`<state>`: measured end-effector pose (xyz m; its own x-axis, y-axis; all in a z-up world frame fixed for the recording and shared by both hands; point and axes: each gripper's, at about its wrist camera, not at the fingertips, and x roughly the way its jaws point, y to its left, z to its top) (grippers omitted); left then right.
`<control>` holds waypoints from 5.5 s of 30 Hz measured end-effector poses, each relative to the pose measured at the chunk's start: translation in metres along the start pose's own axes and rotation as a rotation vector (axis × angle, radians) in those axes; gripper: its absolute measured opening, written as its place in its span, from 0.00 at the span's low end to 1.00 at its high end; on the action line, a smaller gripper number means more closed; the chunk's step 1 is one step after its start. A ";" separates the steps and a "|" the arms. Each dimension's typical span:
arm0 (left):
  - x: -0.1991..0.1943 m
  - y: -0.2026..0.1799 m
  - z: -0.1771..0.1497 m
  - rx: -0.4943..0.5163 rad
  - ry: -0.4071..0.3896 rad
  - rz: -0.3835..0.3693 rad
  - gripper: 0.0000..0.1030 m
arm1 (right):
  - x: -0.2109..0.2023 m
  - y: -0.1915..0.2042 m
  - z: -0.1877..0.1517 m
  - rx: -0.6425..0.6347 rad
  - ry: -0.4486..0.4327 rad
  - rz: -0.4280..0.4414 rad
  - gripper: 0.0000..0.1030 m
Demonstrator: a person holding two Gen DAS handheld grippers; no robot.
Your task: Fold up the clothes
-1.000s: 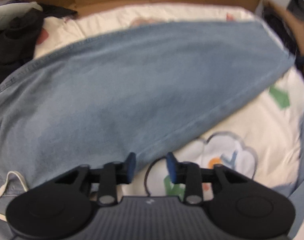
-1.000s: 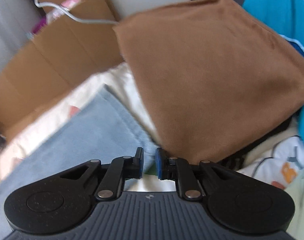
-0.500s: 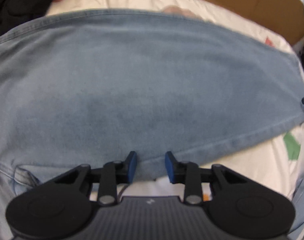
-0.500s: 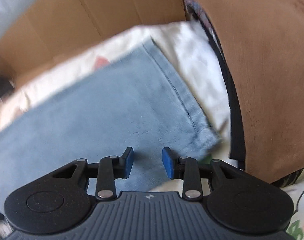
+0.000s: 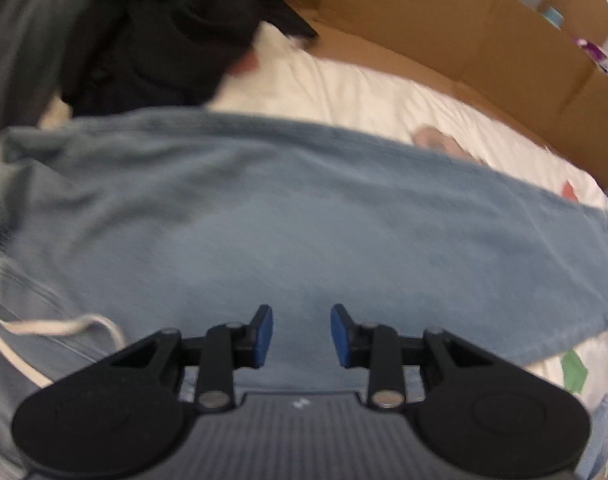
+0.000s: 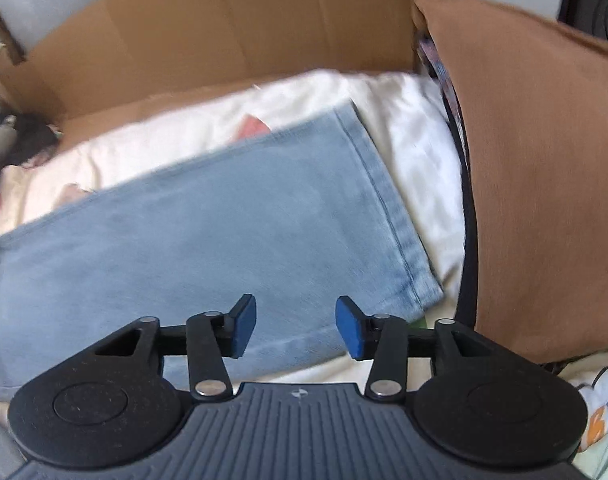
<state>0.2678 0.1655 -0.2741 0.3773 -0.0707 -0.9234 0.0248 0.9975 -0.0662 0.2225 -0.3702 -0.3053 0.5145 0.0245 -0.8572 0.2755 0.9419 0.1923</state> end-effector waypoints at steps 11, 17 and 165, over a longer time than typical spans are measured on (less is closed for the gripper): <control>-0.014 0.037 0.046 0.014 -0.076 0.089 0.39 | -0.049 0.030 -0.010 -0.023 -0.090 0.083 0.59; 0.005 0.062 0.054 -0.028 -0.103 0.135 0.36 | -0.056 0.049 -0.034 -0.081 -0.093 0.156 0.60; -0.082 0.178 -0.232 -0.366 0.238 0.160 0.85 | -0.126 0.007 -0.236 0.298 0.168 0.043 0.64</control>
<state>0.0267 0.3485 -0.2984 0.1253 0.0428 -0.9912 -0.3606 0.9327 -0.0054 -0.0321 -0.2877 -0.3083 0.3967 0.1405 -0.9071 0.4942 0.8001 0.3401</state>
